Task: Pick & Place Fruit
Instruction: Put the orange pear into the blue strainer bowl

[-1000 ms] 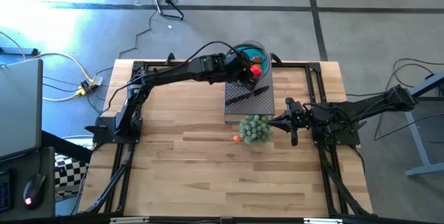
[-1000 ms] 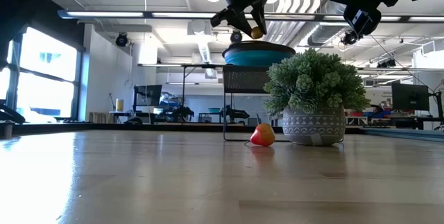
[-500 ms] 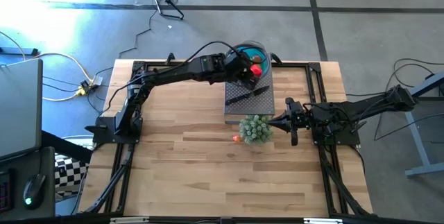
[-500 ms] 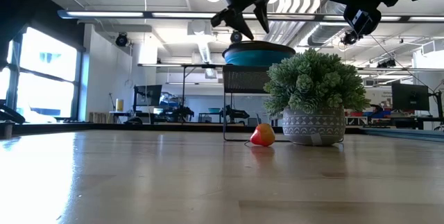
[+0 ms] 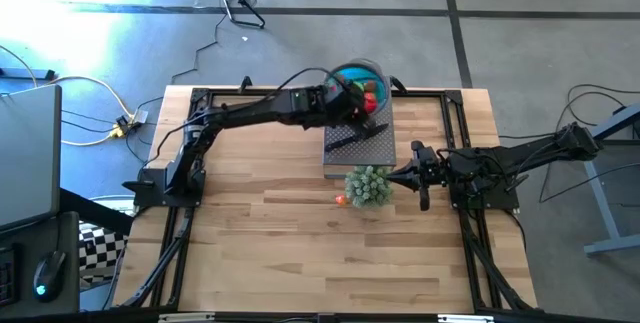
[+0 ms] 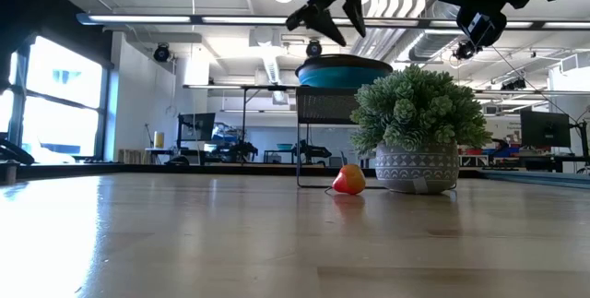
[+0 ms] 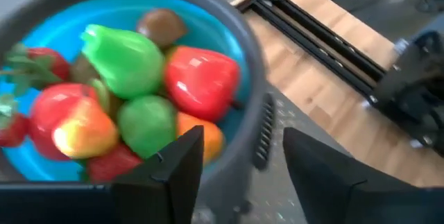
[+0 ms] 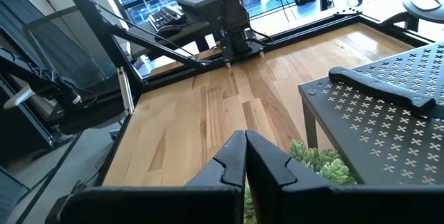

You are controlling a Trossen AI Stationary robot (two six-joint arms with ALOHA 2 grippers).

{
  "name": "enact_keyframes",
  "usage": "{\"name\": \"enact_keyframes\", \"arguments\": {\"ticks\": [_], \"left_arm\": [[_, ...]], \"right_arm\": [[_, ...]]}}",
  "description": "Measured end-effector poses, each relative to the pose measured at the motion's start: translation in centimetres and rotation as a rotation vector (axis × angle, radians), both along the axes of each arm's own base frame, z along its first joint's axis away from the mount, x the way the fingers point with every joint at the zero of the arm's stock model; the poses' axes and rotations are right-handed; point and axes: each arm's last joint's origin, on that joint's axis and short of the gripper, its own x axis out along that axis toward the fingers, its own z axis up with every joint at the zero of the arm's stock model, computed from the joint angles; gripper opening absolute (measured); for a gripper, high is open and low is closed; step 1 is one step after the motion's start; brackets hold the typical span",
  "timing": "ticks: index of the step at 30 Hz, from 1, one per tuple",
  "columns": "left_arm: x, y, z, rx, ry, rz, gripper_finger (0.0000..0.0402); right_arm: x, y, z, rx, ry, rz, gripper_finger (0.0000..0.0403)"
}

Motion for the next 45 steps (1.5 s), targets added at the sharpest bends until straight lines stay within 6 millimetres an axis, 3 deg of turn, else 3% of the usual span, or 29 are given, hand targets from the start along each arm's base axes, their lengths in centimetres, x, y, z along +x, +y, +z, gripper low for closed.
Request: {"name": "enact_keyframes", "arguments": {"ticks": [15,28,31,39,42,45], "left_arm": [[-2.0,-6.7,3.3,0.097,0.019,-0.205,0.0077],[-3.3,-11.6,2.1,0.066,0.202,-0.389,0.0009],[-3.1,-12.9,1.0,0.065,0.218,-0.417,0.0002],[-2.5,-15.8,-5.8,0.011,0.308,-0.460,0.0001],[-3.5,-15.7,-6.6,-0.025,0.302,-0.499,0.0001],[-5.9,-15.1,-6.1,-0.008,0.244,-0.485,0.0001]], "right_arm": [[0.0,0.2,0.0,0.015,0.004,0.076,0.0002],[0.0,0.3,0.0,0.015,0.005,0.109,0.0002],[0.0,0.3,0.0,0.013,0.005,0.107,0.0002],[0.0,0.1,0.0,0.001,0.002,0.023,0.0002],[0.0,0.0,0.0,-0.005,0.000,-0.008,0.0002],[0.0,-0.1,0.0,-0.006,-0.001,-0.033,0.0002]]}}
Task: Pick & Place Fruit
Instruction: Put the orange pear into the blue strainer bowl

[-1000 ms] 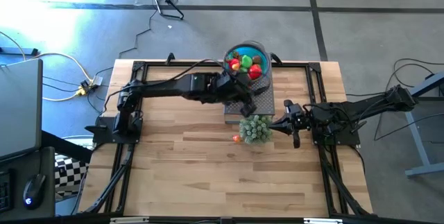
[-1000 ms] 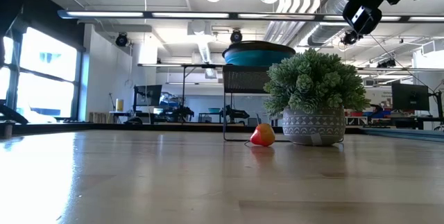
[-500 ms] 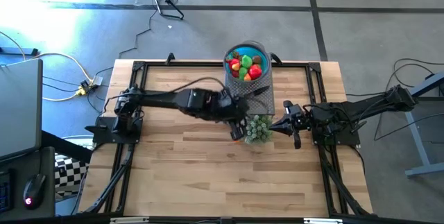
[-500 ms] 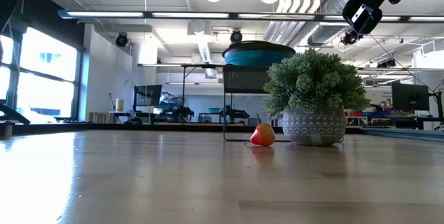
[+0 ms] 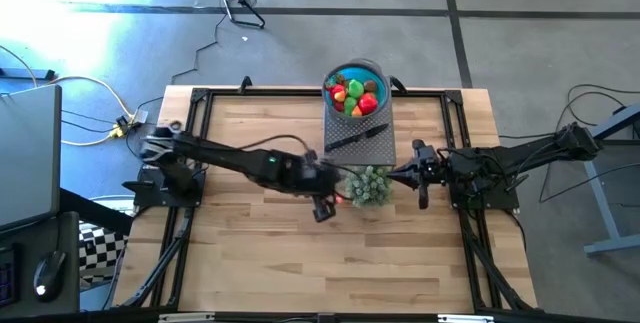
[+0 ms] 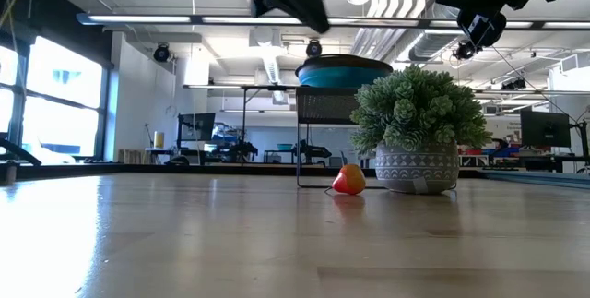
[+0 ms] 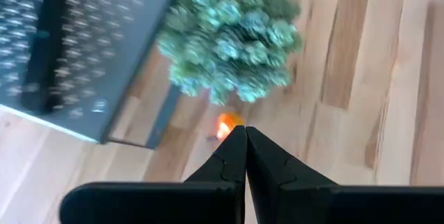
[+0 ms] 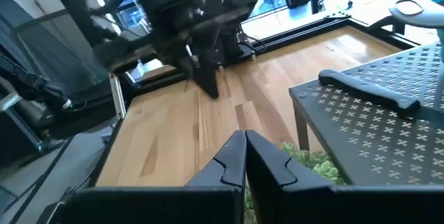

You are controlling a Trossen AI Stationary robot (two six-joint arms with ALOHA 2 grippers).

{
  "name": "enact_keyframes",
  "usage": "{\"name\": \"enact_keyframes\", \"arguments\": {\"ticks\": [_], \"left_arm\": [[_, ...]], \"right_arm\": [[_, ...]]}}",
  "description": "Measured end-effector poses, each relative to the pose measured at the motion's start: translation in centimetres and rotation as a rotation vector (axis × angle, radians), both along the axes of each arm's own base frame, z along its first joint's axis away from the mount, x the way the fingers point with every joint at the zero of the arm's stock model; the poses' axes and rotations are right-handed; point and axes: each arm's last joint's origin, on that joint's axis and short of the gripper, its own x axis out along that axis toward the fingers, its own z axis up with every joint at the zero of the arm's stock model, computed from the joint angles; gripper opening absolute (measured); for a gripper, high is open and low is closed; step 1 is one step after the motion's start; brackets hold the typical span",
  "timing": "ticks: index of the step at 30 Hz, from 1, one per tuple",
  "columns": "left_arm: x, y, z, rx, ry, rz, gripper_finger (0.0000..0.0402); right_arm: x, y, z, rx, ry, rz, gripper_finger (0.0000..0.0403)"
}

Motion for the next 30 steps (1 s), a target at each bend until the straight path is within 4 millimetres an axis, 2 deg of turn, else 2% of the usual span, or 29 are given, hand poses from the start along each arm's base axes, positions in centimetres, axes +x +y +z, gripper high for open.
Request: {"name": "enact_keyframes", "arguments": {"ticks": [2,8,12,14,20,30], "left_arm": [[-1.1,0.3,-0.5,-0.002,-0.064,0.009,0.0001],[-4.3,0.8,-4.1,-0.041,-0.247,0.004,0.0001],[-5.5,1.1,-5.9,-0.051,-0.370,-0.011,0.0001],[-5.5,1.1,-6.6,-0.041,-0.408,-0.026,0.0001],[-6.0,1.1,-7.9,-0.029,-0.339,-0.057,0.0001],[-6.0,1.2,-7.9,0.011,-0.341,-0.037,0.0001]], "right_arm": [[0.0,-0.1,0.0,0.020,-0.002,-0.024,0.0002],[0.0,-0.2,0.2,0.067,-0.024,-0.091,0.0003],[0.0,-0.2,0.3,0.070,-0.038,-0.093,0.0003],[0.1,-0.2,0.4,0.072,-0.044,-0.093,0.0003],[0.1,-0.2,0.4,0.067,-0.049,-0.088,0.0003],[0.1,-0.1,0.4,0.134,-0.042,-0.047,0.0002]]}}
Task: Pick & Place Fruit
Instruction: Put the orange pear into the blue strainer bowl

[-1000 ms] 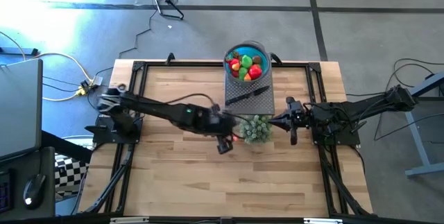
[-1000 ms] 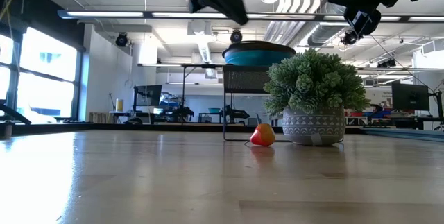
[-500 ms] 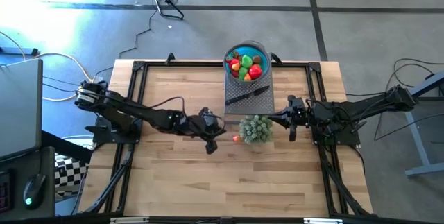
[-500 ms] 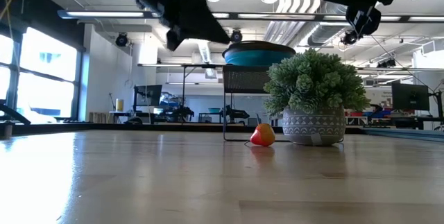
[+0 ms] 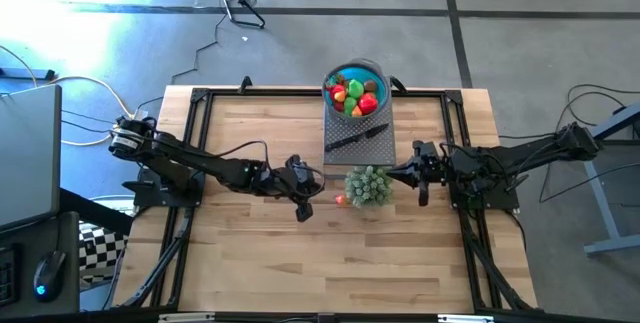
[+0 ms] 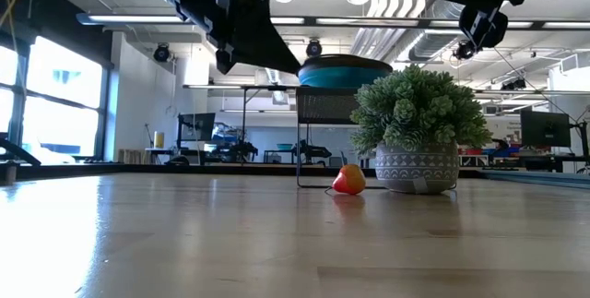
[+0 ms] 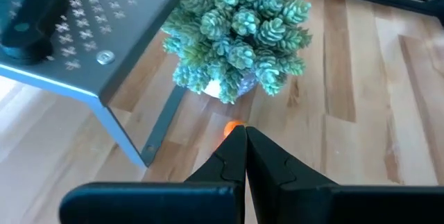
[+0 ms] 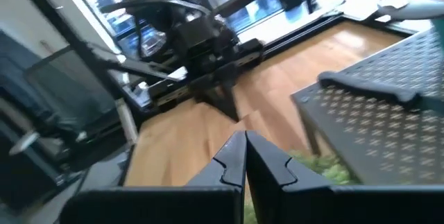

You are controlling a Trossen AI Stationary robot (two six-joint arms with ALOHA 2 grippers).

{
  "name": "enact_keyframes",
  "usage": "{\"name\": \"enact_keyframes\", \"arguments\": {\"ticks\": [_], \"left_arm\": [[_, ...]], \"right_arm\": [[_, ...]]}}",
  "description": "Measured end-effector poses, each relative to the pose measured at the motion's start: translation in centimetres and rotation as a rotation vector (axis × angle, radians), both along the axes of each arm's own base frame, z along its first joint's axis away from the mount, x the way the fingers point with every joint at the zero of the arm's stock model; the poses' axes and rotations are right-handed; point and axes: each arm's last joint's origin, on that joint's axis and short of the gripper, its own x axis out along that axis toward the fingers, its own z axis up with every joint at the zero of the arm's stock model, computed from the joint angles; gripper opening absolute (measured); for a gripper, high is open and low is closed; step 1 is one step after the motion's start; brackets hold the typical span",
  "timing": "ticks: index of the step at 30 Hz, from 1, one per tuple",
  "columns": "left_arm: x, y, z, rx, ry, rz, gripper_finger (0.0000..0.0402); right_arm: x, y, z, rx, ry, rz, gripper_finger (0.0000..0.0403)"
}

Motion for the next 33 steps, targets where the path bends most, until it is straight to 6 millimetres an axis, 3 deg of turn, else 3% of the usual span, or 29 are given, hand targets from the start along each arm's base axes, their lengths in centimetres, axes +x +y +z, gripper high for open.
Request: {"name": "enact_keyframes", "arguments": {"ticks": [4,7,19,23,27,33], "left_arm": [[0.01,0.02,0.03,0.013,-0.002,0.003,0.0008],[0.01,0.03,0.02,0.011,-0.001,0.004,0.0038],[0.01,0.05,0.03,0.011,-0.004,0.014,0.0267],[0.02,-0.01,0.05,0.000,-0.006,0.004,0.0325],[0.07,-0.07,0.12,-0.033,-0.016,-0.001,0.0354],[-0.06,-0.10,-0.14,-0.037,0.016,-0.018,0.0358]], "right_arm": [[0.00,0.10,-0.01,0.008,0.002,0.033,0.0002],[0.00,0.11,-0.01,0.007,0.002,0.035,0.0002],[0.00,0.11,-0.01,-0.004,0.003,0.037,0.0002],[0.00,0.11,-0.01,-0.004,0.003,0.037,0.0002],[0.00,0.11,-0.01,-0.004,0.003,0.037,0.0002],[0.00,0.11,-0.01,-0.004,0.003,0.037,0.0002]]}}
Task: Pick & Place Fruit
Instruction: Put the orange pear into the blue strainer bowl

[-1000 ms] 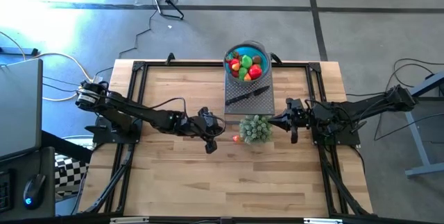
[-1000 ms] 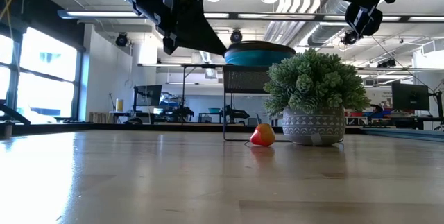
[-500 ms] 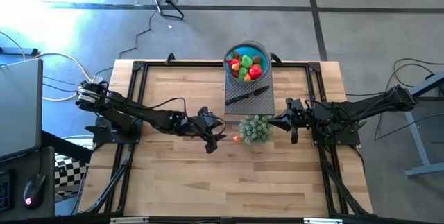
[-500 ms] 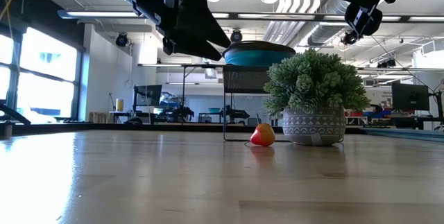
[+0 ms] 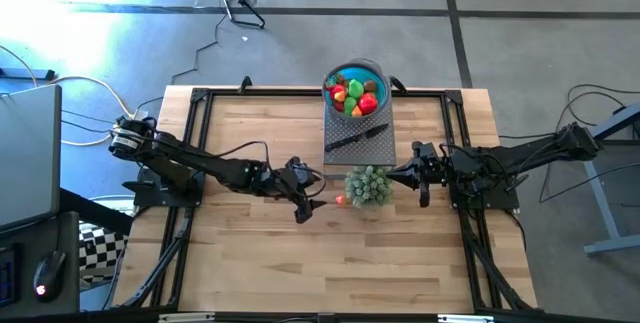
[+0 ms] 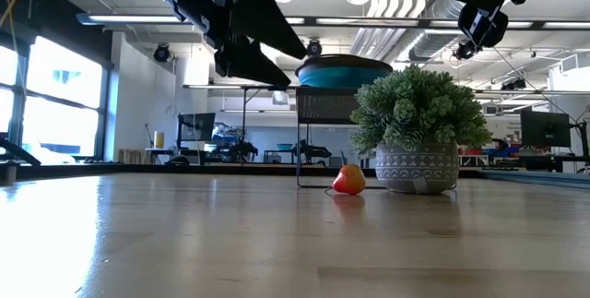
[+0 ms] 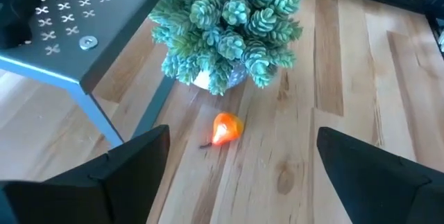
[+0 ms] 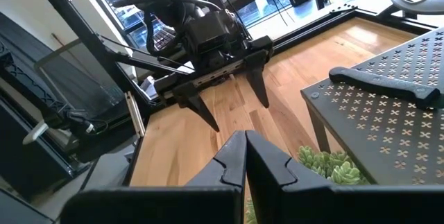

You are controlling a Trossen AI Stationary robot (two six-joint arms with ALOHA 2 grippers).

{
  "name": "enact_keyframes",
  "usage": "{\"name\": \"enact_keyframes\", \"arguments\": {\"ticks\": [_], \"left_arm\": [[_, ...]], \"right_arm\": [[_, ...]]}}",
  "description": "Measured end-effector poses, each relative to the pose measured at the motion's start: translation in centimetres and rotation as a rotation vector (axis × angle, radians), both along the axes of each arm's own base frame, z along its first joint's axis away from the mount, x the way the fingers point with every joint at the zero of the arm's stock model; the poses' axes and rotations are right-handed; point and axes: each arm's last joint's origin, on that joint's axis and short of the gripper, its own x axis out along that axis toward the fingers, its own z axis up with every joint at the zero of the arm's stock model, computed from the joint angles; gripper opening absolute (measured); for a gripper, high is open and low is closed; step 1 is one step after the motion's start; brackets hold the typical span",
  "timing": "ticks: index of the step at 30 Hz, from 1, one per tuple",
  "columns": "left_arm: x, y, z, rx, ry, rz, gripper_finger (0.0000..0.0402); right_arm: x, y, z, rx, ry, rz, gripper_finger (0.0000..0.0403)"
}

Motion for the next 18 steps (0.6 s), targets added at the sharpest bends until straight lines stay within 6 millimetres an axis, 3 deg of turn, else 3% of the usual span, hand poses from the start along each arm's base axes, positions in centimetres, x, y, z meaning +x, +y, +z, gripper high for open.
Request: {"name": "enact_keyframes", "arguments": {"ticks": [6,12,18], "left_arm": [[0.4,-0.1,-0.6,0.006,0.008,-0.001,0.0358],[1.2,-0.8,-3.1,-0.016,0.072,-0.002,0.0358],[2.7,-2.1,-4.7,-0.045,0.008,-0.025,0.0358]], "right_arm": [[0.0,0.0,0.0,0.000,0.000,0.000,0.0002],[0.0,0.0,0.0,-0.001,0.002,0.000,0.0002],[0.0,0.0,-0.1,-0.001,0.006,0.001,0.0002]]}}
